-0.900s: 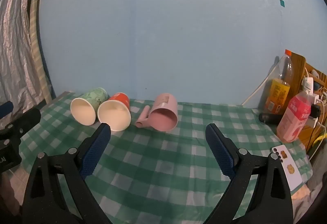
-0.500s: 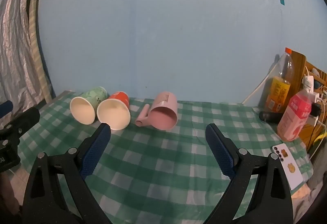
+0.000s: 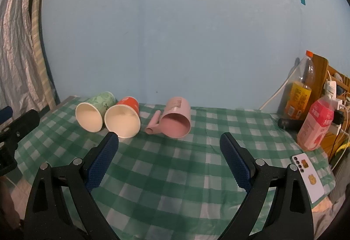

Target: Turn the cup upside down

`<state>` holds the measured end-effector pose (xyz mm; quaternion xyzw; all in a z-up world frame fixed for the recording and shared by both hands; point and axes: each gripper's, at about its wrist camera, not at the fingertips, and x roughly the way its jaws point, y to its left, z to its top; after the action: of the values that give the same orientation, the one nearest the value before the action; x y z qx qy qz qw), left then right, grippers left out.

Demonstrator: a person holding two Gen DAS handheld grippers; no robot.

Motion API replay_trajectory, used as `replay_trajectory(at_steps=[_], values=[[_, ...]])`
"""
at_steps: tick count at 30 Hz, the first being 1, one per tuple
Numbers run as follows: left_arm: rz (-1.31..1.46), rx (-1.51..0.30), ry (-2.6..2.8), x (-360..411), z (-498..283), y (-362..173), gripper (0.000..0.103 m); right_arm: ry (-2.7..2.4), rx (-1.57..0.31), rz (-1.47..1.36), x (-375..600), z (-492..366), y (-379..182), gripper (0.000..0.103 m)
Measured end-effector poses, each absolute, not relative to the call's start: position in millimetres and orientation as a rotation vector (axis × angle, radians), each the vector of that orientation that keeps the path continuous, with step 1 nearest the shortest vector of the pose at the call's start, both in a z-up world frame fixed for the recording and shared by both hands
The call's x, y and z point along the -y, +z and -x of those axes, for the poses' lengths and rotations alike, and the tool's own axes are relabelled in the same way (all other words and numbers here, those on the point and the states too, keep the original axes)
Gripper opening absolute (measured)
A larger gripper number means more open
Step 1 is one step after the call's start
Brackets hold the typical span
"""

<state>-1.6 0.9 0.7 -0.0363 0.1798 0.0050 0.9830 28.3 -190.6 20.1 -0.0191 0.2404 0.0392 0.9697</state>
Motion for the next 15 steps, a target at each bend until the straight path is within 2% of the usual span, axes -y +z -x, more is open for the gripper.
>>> replay_trajectory(at_steps=[15], values=[[0.066,-0.367,0.007,-1.2,1.1,-0.7,0.103,0.079,-0.498,0.025,188.8,-30.7,18.6,0.093]])
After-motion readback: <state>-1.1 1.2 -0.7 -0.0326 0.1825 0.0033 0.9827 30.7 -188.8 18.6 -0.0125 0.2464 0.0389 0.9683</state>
